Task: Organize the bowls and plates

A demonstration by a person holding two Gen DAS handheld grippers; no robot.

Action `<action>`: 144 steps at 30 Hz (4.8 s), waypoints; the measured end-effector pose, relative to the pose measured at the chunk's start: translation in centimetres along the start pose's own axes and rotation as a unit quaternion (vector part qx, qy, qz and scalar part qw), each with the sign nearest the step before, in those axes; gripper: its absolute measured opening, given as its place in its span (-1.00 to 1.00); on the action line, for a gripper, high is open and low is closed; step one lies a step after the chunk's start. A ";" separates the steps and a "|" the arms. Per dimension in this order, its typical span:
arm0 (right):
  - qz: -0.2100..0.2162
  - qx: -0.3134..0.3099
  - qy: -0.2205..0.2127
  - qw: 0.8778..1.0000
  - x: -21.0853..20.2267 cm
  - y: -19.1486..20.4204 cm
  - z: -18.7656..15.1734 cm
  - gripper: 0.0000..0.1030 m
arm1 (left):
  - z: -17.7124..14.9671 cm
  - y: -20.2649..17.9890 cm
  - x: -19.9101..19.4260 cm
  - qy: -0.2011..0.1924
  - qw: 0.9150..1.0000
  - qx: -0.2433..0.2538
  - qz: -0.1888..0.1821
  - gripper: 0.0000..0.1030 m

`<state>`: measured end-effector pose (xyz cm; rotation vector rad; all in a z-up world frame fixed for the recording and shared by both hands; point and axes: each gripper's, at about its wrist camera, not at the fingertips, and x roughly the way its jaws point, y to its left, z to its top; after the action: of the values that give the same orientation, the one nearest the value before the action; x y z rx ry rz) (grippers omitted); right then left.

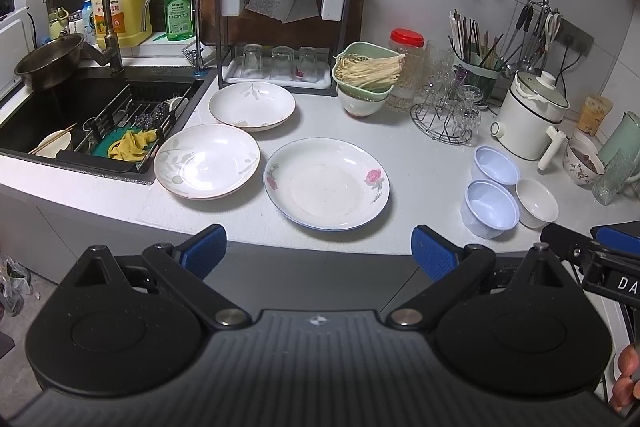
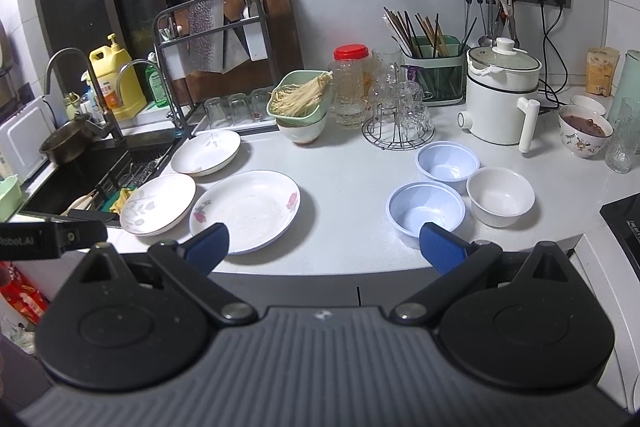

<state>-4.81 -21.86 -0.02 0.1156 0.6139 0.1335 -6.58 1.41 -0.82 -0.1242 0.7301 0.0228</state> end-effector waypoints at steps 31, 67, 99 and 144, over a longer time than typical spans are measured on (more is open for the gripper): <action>0.006 0.014 0.008 1.000 0.0 -1.4 -0.8 1.00 | -0.8 -1.6 0.6 0.008 1.000 0.007 -0.010 0.95; 0.028 0.022 0.008 0.999 0.2 -2.1 -0.9 1.00 | -0.4 -1.7 0.8 0.022 1.000 0.007 -0.017 0.95; 0.034 0.025 0.018 0.999 6.2 2.7 -1.2 1.00 | 1.5 6.2 9.1 0.047 0.999 -0.015 -0.006 0.95; 0.039 0.091 0.124 0.987 23.4 21.5 1.0 0.36 | 10.3 26.9 27.5 0.134 0.988 0.038 -0.073 0.92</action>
<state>12.82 2.93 -9.27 0.3033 0.8694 0.1692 19.04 28.73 -14.36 -0.1093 0.9873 -0.1644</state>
